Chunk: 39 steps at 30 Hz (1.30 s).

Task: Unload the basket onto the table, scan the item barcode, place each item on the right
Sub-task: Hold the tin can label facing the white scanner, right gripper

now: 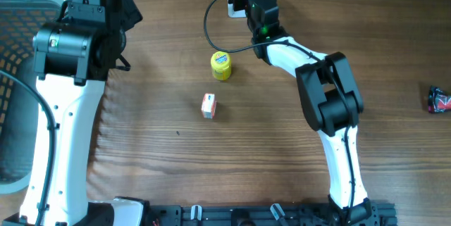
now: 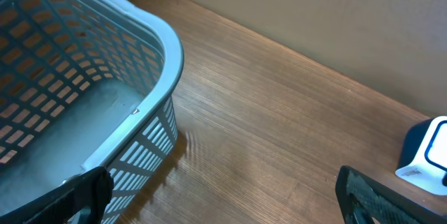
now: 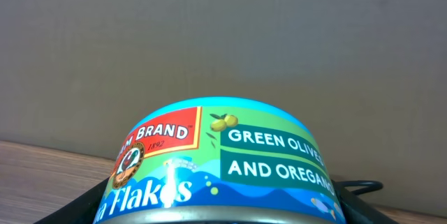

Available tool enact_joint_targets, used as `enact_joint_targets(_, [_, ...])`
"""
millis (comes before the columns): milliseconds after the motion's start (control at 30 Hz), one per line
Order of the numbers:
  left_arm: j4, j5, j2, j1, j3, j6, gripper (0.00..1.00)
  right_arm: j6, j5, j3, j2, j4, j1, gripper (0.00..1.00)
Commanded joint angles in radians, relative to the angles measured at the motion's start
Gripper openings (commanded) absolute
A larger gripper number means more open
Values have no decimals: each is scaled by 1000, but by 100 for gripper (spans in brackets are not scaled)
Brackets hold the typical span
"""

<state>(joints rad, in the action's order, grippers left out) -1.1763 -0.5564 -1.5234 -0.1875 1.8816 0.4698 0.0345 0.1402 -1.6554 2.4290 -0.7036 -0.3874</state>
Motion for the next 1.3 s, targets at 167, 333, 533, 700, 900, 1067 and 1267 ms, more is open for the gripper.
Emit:
enact_joint_targets(167, [-11,-21,5,5,-4,10,100,-34,18,-111,100,-13,-3,56])
enact_joint_targets(333, [-15,-21,5,5,-4,10,100,-36,22,-134,104,11,-8,55])
enact_joint_targets(533, [-25,-21,5,5,-4,10,100,-87,20,-134,104,61,-8,55])
enact_joint_targets(700, [-25,-21,5,5,-4,10,100,-166,18,-134,105,117,-8,54])
enact_joint_targets(900, [-28,-21,5,5,-4,10,100,-165,17,-134,105,126,-10,54])
enact_joint_targets(1067, [-33,-21,5,5,-4,10,100,-166,18,-134,105,125,-10,54])
enact_joint_targets(1267, [-34,-21,5,5,-4,10,100,-168,51,-134,105,119,-19,54])
